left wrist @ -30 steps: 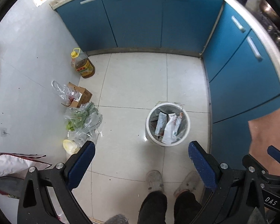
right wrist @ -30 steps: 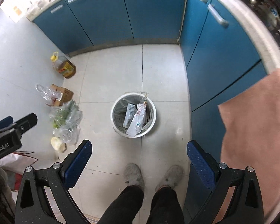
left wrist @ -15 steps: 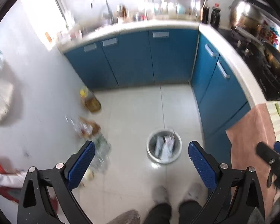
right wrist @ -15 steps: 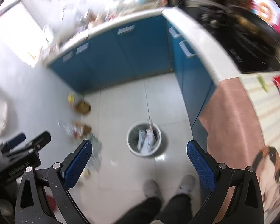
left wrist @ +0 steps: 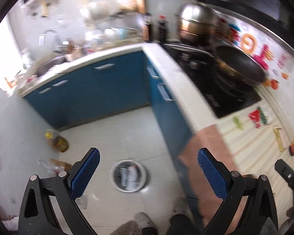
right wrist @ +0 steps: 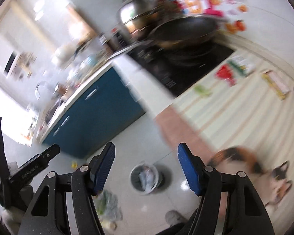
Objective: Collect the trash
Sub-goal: 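Swing both tools back toward the counter trash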
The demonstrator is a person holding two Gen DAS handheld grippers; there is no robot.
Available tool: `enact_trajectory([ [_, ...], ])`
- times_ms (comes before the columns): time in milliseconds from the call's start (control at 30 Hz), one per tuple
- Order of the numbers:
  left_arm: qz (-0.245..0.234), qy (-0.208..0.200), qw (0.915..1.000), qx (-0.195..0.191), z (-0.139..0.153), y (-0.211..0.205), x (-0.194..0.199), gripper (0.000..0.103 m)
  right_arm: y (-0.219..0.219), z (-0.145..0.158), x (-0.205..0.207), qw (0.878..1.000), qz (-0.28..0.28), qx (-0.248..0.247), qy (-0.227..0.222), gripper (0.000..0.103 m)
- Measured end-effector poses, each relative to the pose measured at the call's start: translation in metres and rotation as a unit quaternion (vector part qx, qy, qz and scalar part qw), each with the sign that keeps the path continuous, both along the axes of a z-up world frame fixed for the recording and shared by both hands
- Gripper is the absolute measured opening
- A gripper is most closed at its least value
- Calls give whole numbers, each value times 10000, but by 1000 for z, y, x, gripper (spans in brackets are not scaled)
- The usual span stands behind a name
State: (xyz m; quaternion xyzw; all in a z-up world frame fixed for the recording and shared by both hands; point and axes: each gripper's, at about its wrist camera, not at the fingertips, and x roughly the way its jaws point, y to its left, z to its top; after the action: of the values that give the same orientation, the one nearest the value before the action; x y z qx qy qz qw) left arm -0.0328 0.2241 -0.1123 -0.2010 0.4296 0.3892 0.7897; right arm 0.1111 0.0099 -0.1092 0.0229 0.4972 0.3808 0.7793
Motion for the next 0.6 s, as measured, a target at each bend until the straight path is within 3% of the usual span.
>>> enact_trajectory([
  [67, -316, 66, 9987, -397, -1, -7, 58, 102, -23, -7, 51, 9987, -387, -317, -120, 79],
  [133, -498, 180, 9967, -623, -5, -18, 109, 102, -42, -15, 93, 9961, -699, -514, -131, 81],
  [300, -704, 737, 9884, -1130, -57, -35, 240, 102, -92, -50, 213, 9802, -1590, -1167, -182, 85],
  [467, -367, 1189, 9757, -1803, -125, -30, 307, 101, -115, -103, 308, 9658, -2012, -1637, 47, 88],
  [600, -78, 1390, 9659, -2182, -168, -26, 325, 101, -113, -142, 355, 9635, -1744, -2022, 198, 94],
])
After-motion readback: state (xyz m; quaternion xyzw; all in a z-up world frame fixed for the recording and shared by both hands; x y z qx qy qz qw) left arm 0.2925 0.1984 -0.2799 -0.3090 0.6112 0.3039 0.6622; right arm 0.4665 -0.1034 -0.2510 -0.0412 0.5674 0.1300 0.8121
